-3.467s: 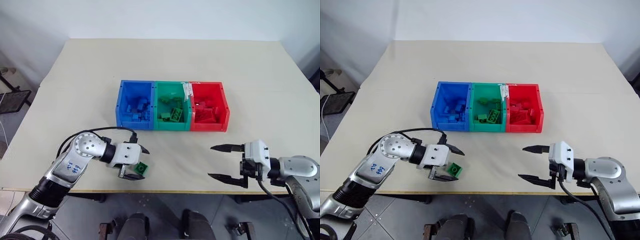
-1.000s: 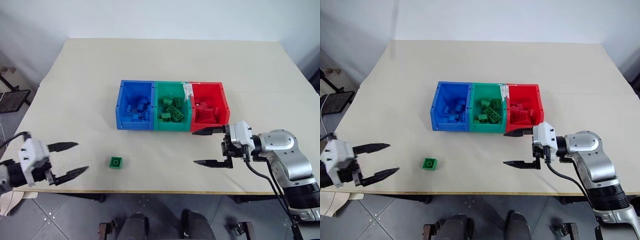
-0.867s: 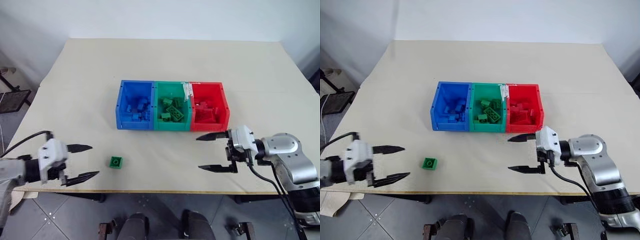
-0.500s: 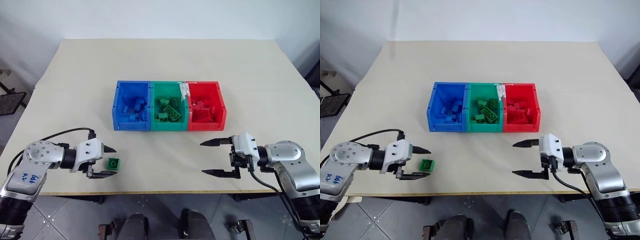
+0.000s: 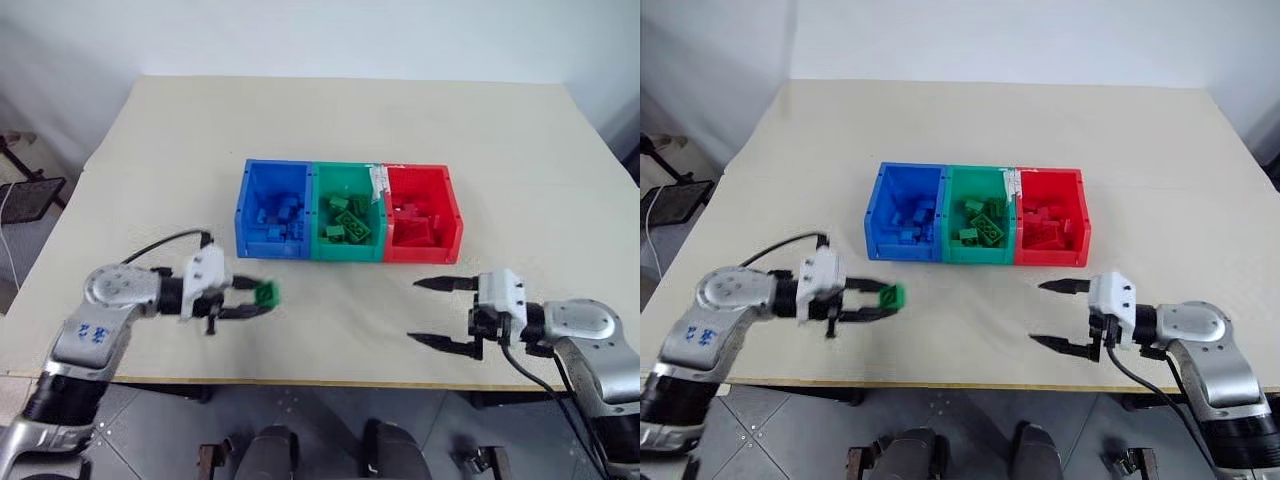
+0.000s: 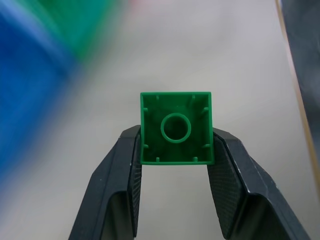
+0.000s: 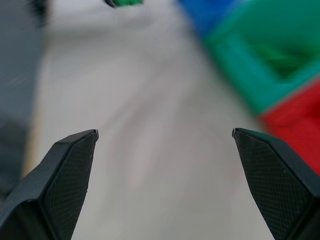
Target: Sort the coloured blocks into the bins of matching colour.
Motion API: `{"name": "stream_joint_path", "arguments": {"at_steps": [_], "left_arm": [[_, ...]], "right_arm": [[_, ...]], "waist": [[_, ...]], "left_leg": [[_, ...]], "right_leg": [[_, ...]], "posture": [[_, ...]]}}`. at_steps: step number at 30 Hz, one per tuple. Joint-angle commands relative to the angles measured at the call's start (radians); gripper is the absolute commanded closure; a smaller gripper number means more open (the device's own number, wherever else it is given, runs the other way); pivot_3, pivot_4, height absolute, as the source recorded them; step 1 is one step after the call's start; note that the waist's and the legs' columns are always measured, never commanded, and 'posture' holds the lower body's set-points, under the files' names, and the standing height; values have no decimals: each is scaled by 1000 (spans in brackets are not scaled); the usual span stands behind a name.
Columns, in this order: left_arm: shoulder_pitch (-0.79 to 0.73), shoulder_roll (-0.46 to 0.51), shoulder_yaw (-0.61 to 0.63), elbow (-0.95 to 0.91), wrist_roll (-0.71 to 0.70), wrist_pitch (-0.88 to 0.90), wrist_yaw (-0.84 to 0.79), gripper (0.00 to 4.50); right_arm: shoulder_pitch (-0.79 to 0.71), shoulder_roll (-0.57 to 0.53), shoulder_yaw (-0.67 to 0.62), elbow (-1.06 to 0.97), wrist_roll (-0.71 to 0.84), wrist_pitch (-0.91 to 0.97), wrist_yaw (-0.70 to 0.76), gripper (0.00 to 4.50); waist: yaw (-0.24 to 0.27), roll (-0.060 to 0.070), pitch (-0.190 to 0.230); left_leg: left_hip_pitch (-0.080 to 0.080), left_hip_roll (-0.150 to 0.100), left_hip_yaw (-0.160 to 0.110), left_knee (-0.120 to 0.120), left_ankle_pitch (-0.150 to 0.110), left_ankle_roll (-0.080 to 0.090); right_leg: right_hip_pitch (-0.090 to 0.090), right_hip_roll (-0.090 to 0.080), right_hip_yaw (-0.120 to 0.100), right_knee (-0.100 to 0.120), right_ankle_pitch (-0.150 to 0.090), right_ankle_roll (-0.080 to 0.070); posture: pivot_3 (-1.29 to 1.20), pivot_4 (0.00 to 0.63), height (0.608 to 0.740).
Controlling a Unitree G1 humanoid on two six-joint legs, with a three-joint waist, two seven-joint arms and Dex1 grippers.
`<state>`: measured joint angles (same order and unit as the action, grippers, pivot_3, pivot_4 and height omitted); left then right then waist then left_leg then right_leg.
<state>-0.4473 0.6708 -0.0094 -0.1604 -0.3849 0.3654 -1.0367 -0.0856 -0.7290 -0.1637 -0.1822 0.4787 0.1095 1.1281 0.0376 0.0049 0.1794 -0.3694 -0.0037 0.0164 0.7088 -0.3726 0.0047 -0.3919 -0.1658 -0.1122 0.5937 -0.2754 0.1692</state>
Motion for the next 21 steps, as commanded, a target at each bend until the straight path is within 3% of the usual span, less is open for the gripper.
{"name": "stream_joint_path", "arguments": {"at_steps": [1,7,12,13,15,20,21], "left_arm": [[-111,-98,-21,16,27,83,165,3020],[-363,-340,-98,290,152,52,367,3020],[-477,-415,-141,519,228,-49,375,3020],[-489,-417,-148,555,244,-64,371,2300],[-504,-419,-141,590,254,-88,371,1771],[-447,-374,-98,478,199,-95,290,156],[-416,-346,-85,427,177,-100,253,27]], "right_arm": [[47,36,-115,-96,78,50,-124,0],[117,77,-211,-199,91,86,-275,0],[162,80,-219,-278,105,108,-321,0],[170,79,-215,-294,115,118,-325,0],[164,86,-209,-315,127,130,-345,0],[111,75,-172,-285,112,131,-337,0],[92,70,-160,-269,102,124,-326,0]], "waist": [[-1,0,0],[4,0,0],[-1,0,0],[-3,0,0],[-8,0,0],[-12,0,0],[-16,0,0]], "left_leg": [[0,0,0,0,0,0],[0,-1,1,1,0,0],[0,-1,3,-1,0,0],[0,-1,3,-2,0,0],[1,-1,3,-3,0,0],[1,-1,3,-3,0,1],[1,-1,3,-3,0,1]], "right_leg": [[0,0,0,0,0,0],[0,0,0,0,0,0],[-1,0,1,-1,0,0],[-1,0,1,-2,0,0],[-1,0,1,-2,0,0],[-1,0,1,-2,0,0],[-1,0,1,-2,0,0]], "posture": [[0,150,740],[0,150,740],[0,150,740],[0,150,740],[0,150,740],[0,150,740],[0,150,740]]}}
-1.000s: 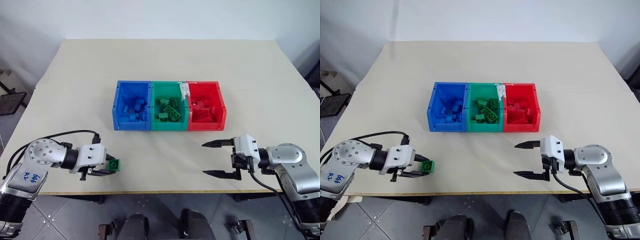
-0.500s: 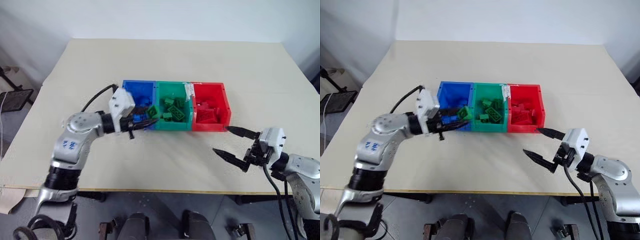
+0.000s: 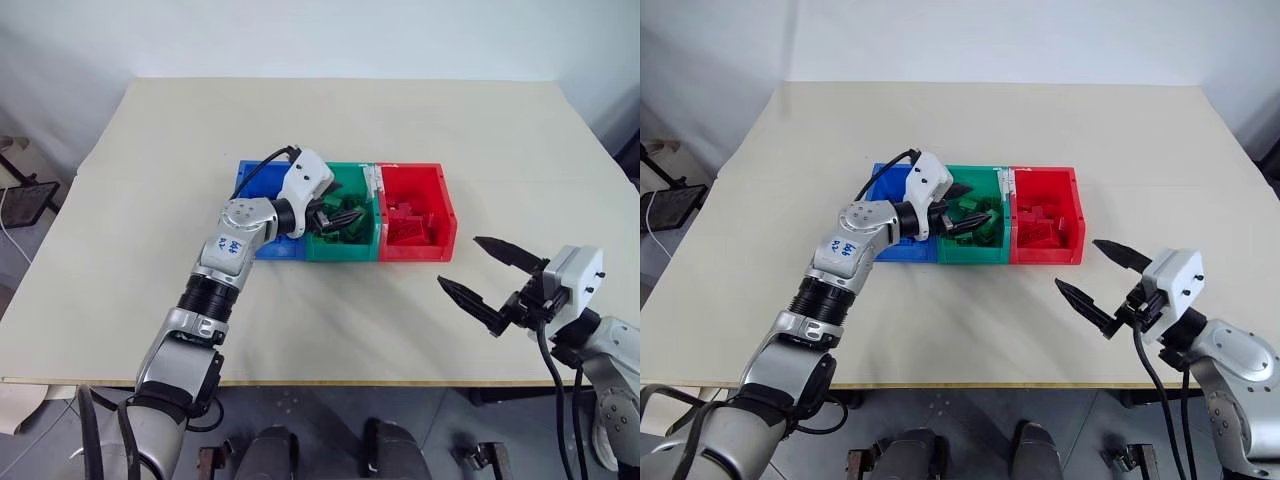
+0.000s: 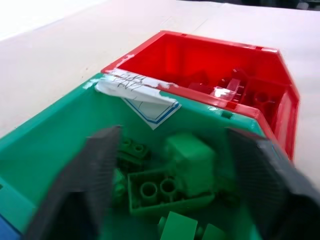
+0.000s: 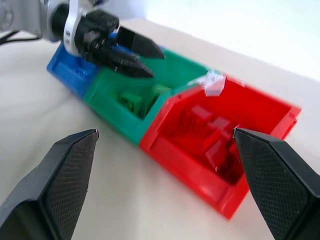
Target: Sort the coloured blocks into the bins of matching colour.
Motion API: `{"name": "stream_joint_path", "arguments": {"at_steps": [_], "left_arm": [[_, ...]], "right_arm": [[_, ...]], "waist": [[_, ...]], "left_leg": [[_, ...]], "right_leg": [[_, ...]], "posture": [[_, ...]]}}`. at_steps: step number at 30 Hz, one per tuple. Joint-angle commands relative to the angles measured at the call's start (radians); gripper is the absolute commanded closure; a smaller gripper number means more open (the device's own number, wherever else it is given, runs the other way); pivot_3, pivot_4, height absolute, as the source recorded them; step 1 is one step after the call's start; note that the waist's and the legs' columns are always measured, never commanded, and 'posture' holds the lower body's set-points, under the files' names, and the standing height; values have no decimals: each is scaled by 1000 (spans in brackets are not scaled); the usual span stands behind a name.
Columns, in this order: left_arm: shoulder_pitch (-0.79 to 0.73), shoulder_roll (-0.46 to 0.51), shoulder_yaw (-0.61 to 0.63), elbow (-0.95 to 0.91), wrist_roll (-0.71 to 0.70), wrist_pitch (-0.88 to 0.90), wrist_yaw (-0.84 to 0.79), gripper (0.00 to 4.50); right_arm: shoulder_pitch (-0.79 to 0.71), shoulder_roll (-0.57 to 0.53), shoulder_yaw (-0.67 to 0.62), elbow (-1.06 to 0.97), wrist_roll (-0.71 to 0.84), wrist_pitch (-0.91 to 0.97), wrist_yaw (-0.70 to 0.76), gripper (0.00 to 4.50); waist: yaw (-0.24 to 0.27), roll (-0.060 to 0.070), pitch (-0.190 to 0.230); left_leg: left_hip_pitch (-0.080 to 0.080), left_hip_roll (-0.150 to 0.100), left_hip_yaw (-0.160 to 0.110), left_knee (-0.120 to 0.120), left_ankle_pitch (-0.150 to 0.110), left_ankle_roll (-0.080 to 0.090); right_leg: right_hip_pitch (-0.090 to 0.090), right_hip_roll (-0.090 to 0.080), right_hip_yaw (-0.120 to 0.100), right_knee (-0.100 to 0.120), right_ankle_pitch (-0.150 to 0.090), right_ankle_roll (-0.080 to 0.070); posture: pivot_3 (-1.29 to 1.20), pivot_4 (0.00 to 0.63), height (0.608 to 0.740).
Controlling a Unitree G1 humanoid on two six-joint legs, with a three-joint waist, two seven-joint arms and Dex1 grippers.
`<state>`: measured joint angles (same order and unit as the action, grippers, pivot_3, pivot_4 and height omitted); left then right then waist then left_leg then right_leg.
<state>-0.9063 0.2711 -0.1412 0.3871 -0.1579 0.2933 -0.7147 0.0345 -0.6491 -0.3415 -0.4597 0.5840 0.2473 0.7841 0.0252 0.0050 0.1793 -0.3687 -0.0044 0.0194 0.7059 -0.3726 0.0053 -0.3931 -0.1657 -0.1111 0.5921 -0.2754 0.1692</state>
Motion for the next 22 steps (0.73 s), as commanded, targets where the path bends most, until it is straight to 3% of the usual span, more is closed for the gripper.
{"name": "stream_joint_path", "arguments": {"at_steps": [1,7,12,17,22], "left_arm": [[76,84,62,-173,-66,-30,-99,27],[328,295,192,-359,-145,-151,-260,27],[647,511,384,-452,-205,-136,-355,27],[779,520,450,-444,-198,-152,-310,27],[795,495,452,-430,-194,-169,-265,27]], "right_arm": [[-48,-15,30,24,-10,-18,30,0],[-106,-52,84,100,-32,-47,140,0],[-156,-82,149,199,-58,-101,275,0],[-169,-76,153,268,-70,-146,316,0],[-182,-69,170,301,-84,-164,325,0]], "waist": [[-8,0,0],[-16,0,0],[-27,0,0],[3,0,0],[1,0,0]], "left_leg": [[0,0,0,0,0,0],[1,0,0,-2,0,0],[2,1,-1,-4,0,0],[1,1,-1,-2,0,0],[1,1,-2,-2,0,0]], "right_leg": [[0,0,0,0,0,0],[-1,0,0,0,0,0],[-1,0,0,-1,0,0],[2,0,0,-2,0,0],[1,0,0,-1,0,0]], "posture": [[0,150,740],[0,150,740],[0,150,740],[0,150,740],[0,150,740]]}}
